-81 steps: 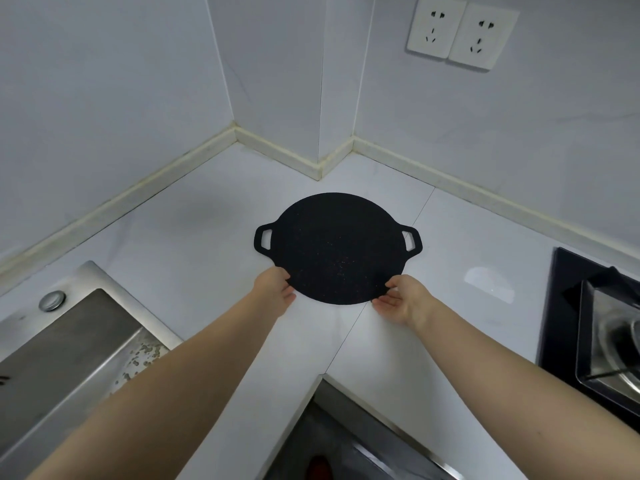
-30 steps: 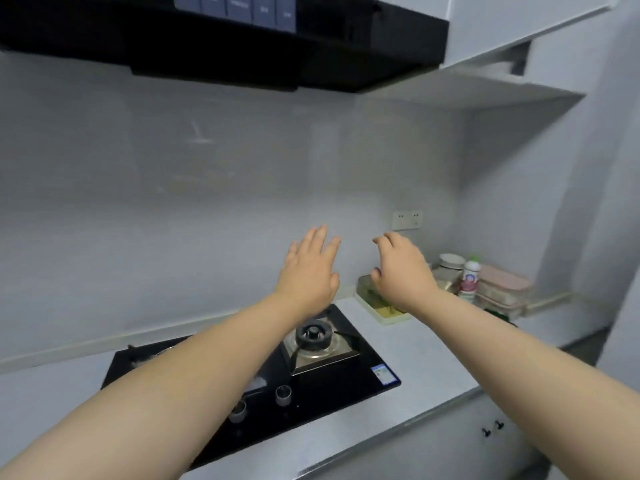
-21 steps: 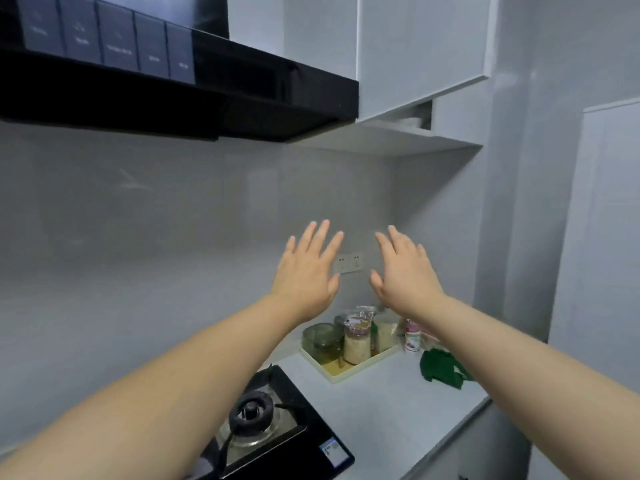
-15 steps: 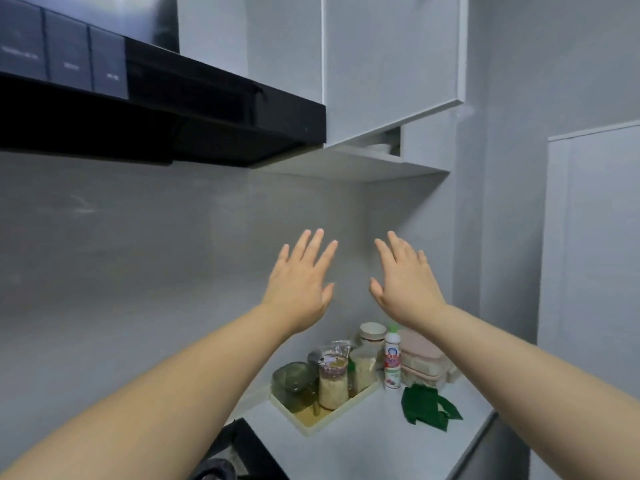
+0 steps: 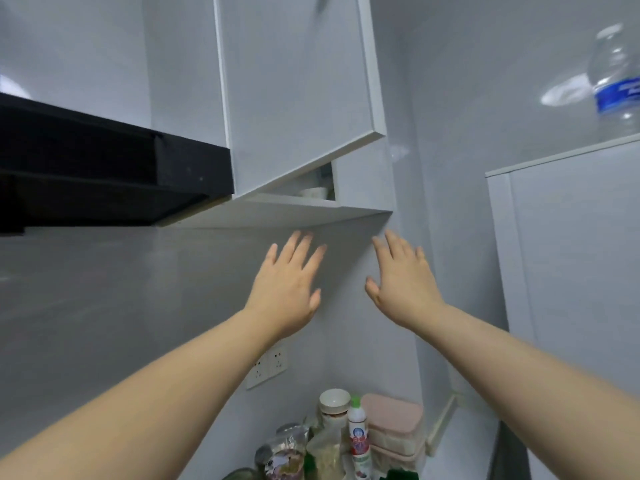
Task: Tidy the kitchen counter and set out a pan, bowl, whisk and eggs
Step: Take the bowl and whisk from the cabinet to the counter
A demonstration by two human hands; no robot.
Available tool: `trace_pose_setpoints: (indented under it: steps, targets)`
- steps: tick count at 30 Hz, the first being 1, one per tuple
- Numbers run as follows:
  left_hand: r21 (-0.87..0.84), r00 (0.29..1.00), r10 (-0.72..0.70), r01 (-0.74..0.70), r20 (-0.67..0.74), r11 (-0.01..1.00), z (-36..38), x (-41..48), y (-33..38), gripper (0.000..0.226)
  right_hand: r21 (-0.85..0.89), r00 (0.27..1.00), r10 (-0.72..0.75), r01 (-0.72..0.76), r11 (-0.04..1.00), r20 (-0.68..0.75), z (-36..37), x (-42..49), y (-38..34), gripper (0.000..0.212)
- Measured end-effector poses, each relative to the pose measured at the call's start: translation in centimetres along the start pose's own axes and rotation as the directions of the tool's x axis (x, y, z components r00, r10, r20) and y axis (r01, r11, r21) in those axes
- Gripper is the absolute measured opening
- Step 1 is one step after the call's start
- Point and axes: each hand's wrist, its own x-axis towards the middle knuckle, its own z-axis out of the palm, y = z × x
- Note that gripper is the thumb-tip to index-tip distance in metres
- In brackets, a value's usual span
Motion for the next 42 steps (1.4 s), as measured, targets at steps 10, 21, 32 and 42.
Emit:
trace_pose_setpoints:
  steps: [10, 21, 32, 42]
  targets:
    - [0.181, 0.996, -0.085, 0.088, -0.025, 0.979, 3.9, 10.5, 2.0, 0.069, 0.099, 0.990, -0.097, 0.107, 0.989, -0.101, 4.2, 10.9, 5.5, 0.069]
    - [0.355, 0.939, -0.331, 0.343, -0.095, 0.870, 7.1, 18.3, -1.3, 0.067, 0.213, 0.954, -0.247, 0.281, 0.936, -0.172, 9.9, 22.0, 7.1, 0.064]
    - [0.456, 0.922, -0.376, 0.375, -0.093, 0.807, 6.4, 22.3, -7.8, 0.057, 0.452, 0.883, -0.232, 0.416, 0.789, -0.407, 13.3, 30.0, 3.7, 0.031]
    - [0.199, 0.835, -0.547, 0.545, -0.052, 0.814, 6.1, 26.4, -11.3, 0.057, 0.415, 0.837, -0.376, 0.529, 0.741, -0.397, 11.3, 36.2, 0.3, 0.035]
